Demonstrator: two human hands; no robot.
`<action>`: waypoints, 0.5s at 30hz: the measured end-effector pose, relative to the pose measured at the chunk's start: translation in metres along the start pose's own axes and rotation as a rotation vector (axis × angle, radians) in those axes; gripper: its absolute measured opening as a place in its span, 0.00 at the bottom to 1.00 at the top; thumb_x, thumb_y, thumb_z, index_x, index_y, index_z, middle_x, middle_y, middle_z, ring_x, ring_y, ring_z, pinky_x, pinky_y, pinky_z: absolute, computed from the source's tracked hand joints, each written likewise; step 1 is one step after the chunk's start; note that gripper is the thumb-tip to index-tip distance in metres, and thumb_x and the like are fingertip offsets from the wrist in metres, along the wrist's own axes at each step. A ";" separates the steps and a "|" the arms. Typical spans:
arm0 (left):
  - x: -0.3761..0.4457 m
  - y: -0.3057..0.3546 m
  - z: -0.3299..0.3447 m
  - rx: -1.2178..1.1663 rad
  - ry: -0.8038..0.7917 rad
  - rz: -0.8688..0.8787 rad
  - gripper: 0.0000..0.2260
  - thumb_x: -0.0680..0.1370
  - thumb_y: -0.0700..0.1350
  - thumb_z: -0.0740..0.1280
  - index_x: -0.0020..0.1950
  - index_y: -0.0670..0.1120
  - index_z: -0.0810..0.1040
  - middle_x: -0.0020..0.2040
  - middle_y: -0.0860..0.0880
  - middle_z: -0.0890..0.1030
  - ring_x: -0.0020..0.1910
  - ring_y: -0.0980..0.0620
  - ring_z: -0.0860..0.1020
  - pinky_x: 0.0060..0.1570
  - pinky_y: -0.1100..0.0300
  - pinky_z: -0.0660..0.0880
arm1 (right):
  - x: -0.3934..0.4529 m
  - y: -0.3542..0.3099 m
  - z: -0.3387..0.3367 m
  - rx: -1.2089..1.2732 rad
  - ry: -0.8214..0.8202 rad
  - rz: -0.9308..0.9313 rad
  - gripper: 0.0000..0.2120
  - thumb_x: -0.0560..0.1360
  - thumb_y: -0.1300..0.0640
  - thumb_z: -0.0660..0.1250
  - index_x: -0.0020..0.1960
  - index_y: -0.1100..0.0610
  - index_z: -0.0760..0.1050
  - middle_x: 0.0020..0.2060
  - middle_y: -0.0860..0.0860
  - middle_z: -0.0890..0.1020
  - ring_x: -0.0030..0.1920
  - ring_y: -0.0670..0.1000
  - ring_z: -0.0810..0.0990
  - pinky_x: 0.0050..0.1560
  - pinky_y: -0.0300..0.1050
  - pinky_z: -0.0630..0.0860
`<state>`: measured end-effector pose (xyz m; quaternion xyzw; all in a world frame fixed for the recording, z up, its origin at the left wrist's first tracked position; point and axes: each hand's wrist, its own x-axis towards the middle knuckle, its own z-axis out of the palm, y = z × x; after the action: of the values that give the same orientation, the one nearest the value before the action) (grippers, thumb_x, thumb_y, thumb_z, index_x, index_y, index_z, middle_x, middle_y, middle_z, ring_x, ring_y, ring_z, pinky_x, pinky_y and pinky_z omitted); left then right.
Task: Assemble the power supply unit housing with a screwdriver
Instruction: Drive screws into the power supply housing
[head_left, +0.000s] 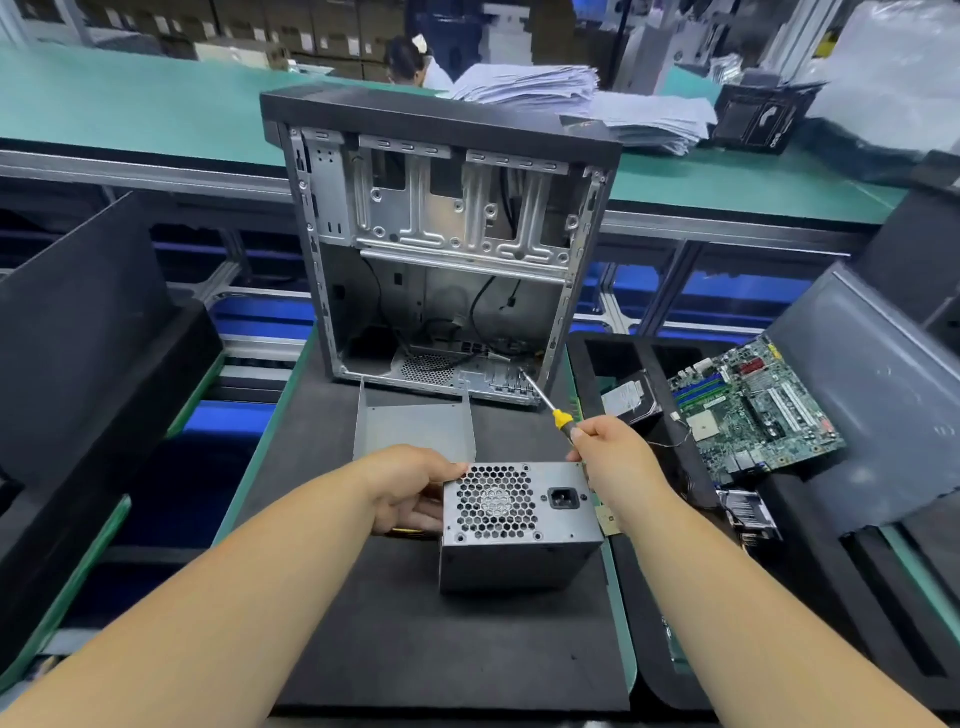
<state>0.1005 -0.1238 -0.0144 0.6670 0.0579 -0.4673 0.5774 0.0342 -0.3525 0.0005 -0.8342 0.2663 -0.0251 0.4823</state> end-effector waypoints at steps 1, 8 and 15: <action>0.001 0.001 0.000 -0.006 0.008 -0.008 0.07 0.81 0.43 0.63 0.53 0.41 0.77 0.45 0.45 0.84 0.39 0.48 0.84 0.34 0.57 0.81 | -0.001 0.000 0.000 0.012 0.003 0.000 0.08 0.82 0.53 0.59 0.47 0.52 0.76 0.42 0.48 0.81 0.36 0.49 0.72 0.38 0.45 0.69; 0.002 0.016 0.008 0.177 0.091 -0.005 0.08 0.81 0.42 0.62 0.44 0.43 0.77 0.35 0.48 0.83 0.35 0.49 0.81 0.41 0.56 0.80 | -0.005 -0.001 -0.009 0.013 0.034 -0.055 0.07 0.82 0.53 0.60 0.50 0.51 0.77 0.39 0.45 0.82 0.39 0.48 0.76 0.37 0.43 0.70; -0.003 0.043 0.028 0.904 0.180 0.024 0.24 0.79 0.65 0.57 0.63 0.49 0.75 0.48 0.51 0.78 0.42 0.51 0.79 0.42 0.59 0.73 | -0.016 -0.005 -0.032 0.218 0.050 -0.166 0.03 0.80 0.56 0.64 0.49 0.50 0.77 0.36 0.47 0.84 0.40 0.46 0.81 0.42 0.40 0.75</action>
<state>0.1092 -0.1596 0.0213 0.8905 -0.1093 -0.3791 0.2267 0.0132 -0.3685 0.0253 -0.7950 0.2041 -0.1147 0.5597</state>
